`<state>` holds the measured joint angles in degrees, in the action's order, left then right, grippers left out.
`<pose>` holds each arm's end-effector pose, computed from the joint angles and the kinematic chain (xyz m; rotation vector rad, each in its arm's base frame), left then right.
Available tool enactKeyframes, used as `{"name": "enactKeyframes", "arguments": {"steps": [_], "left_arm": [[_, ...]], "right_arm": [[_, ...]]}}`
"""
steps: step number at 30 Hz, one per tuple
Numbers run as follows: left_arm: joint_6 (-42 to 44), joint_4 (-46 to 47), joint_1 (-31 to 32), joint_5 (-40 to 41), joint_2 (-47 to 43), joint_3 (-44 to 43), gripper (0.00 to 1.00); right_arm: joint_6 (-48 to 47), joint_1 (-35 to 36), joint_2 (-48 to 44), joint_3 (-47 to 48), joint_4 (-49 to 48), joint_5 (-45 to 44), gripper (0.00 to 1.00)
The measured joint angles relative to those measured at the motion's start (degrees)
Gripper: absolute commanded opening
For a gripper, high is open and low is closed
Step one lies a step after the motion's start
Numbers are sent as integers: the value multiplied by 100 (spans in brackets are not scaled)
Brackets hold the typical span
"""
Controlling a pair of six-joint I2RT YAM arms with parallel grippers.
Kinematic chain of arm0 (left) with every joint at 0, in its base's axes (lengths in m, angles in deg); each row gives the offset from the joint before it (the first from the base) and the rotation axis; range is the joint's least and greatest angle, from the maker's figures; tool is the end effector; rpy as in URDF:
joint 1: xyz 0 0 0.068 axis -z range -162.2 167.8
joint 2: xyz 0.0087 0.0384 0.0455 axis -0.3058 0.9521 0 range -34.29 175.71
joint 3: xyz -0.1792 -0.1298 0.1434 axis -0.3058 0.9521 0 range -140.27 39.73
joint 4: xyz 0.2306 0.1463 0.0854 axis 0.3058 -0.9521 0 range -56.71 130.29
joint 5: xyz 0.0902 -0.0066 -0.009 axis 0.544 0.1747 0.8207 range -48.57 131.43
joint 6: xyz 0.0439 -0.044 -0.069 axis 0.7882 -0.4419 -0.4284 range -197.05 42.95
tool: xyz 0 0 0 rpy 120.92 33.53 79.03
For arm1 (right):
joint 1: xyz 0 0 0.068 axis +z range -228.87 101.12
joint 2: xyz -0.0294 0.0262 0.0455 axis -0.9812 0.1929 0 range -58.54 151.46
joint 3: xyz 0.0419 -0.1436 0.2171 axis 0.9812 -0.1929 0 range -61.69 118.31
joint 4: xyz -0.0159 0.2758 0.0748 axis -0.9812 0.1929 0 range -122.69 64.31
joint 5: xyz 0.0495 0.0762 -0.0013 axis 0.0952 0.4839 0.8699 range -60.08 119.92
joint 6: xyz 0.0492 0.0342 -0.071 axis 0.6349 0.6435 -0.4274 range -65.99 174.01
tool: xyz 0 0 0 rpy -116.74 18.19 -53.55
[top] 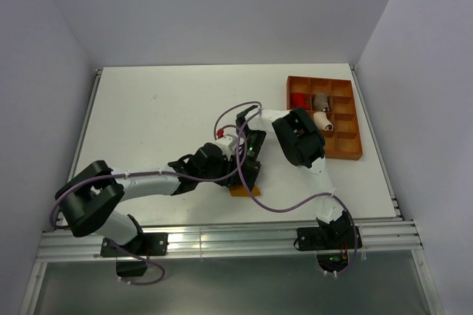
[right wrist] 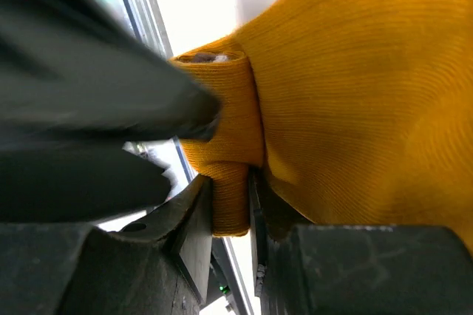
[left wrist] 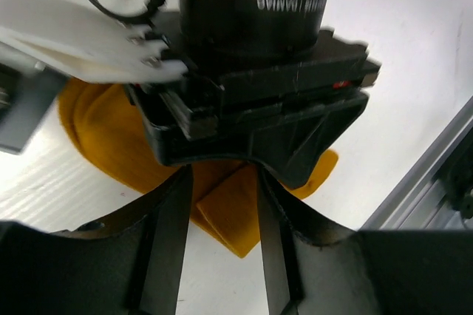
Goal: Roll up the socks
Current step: Roll the sock at the center of the board.
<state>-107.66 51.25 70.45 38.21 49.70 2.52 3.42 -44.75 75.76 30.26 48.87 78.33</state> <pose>0.2090 -0.2814 0.1180 0.4792 2.2853 -0.8424 0.2682 0.2573 0.0498 1.3908 -2.0196 -1.1868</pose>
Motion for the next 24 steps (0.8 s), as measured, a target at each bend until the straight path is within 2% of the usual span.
{"name": "enactKeyframes", "arguments": {"steps": [6, 14, 24], "left_arm": [[109, -13, 107, -155, 319, -42, 52], [142, 59, 116, -369, 426, -39, 55], [90, 623, 107, -769, 511, 210, 57]], "right_arm": [[42, -17, 13, 0, 17, 2, 18], [120, -17, 13, 0, 22, -33, 18], [350, -26, 20, -13, 39, -125, 18]]}}
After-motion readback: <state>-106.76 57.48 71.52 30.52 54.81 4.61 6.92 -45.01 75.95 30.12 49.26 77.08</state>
